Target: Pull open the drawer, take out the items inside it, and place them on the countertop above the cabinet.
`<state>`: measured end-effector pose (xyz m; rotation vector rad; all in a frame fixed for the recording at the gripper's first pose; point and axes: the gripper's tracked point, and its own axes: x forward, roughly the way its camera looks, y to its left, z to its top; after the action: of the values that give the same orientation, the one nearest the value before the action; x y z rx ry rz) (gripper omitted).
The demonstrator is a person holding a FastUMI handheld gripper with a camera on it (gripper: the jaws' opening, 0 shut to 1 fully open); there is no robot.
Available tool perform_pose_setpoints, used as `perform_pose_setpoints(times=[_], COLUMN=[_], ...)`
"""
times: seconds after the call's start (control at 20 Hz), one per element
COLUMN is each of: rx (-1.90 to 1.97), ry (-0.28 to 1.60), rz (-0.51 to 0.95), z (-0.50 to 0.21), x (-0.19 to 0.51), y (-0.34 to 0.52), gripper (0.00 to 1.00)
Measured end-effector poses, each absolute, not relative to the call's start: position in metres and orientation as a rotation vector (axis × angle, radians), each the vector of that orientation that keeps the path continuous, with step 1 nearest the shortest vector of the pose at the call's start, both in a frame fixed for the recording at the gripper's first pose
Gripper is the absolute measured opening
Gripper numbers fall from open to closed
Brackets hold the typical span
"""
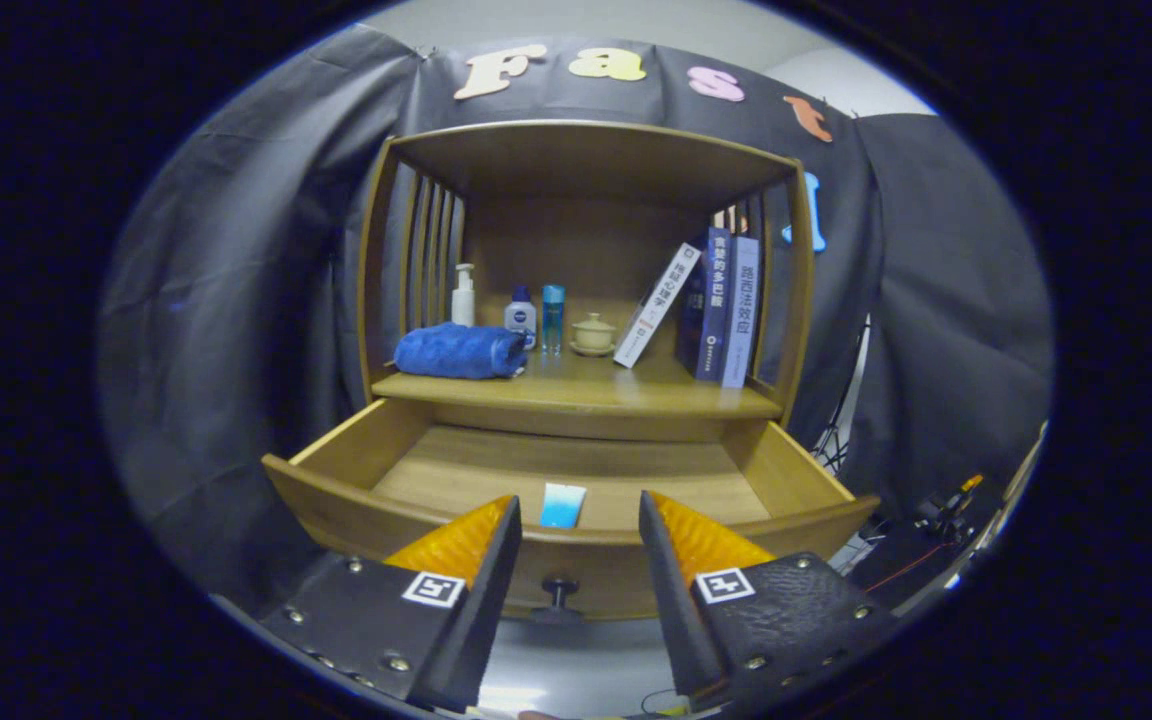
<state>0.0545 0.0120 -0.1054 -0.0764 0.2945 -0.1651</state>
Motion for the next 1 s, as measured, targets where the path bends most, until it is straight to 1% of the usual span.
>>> perform_pose_setpoints(times=[0.1, 0.15, 0.2, 0.25, 0.4, 0.55, 0.7, 0.8, 0.9, 1.0], rx=[-0.023, 0.0, 0.015, 0.028, 0.059, 0.04, 0.021, 0.062, 0.116, 0.162], ry=[0.344, 0.391, 0.447, 0.507, 0.647, 0.829, 1.01, 1.097, 1.14, 1.17], rz=[-0.16, -0.166, -0.176, -0.181, -0.19, -0.198, -0.184, -0.174, -0.18, -0.205], z=[-0.096, -0.096, -0.099, -0.105, -0.127, -0.168, -0.205, -0.229, -0.237, -0.247], x=[0.074, 0.083, 0.093, 0.101, 0.131, 0.152, 0.15, 0.152, 0.161, 0.169], y=[0.014, 0.013, 0.008, 0.005, -0.006, -0.014, -0.008, 0.005, 0.013, 0.013], gripper=[0.71, 0.78, 0.78, 0.82, 0.98, 0.98, 0.99, 0.99, 0.99, 0.83])
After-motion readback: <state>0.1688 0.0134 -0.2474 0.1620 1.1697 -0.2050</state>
